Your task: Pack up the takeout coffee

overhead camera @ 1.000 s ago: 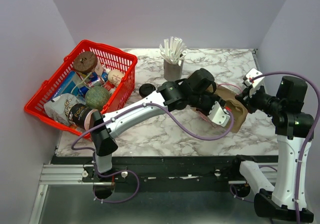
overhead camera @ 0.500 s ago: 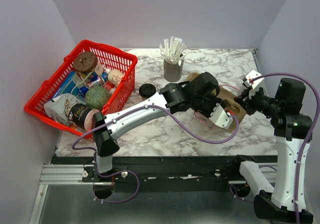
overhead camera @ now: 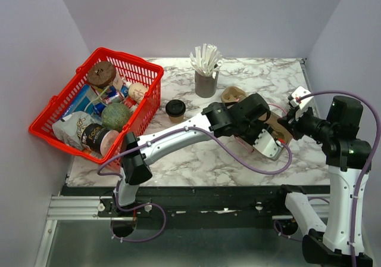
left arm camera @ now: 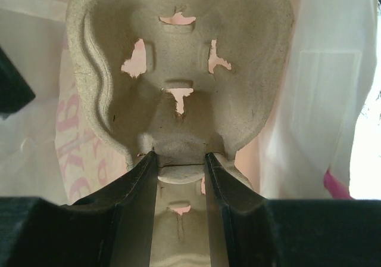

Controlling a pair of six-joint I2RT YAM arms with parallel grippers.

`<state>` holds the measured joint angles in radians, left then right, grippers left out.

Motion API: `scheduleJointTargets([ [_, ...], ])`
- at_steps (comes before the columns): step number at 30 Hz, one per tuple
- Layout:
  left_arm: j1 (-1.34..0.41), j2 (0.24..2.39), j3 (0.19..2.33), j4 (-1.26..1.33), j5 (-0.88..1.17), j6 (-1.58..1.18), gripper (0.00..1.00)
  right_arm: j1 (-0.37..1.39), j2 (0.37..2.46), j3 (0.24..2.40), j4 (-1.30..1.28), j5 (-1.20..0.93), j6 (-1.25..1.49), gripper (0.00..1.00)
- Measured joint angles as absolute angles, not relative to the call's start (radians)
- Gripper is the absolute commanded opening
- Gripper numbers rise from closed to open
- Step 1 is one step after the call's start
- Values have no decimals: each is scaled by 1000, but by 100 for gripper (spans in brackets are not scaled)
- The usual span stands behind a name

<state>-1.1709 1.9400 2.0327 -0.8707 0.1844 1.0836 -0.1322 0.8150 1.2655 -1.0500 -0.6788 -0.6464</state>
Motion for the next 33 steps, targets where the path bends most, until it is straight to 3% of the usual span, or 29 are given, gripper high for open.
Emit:
scheduleJointTargets([
  [33,-1172,1991,1985,-889,97,1090,0,-117,887,1243,-1097,-697,-667,1],
])
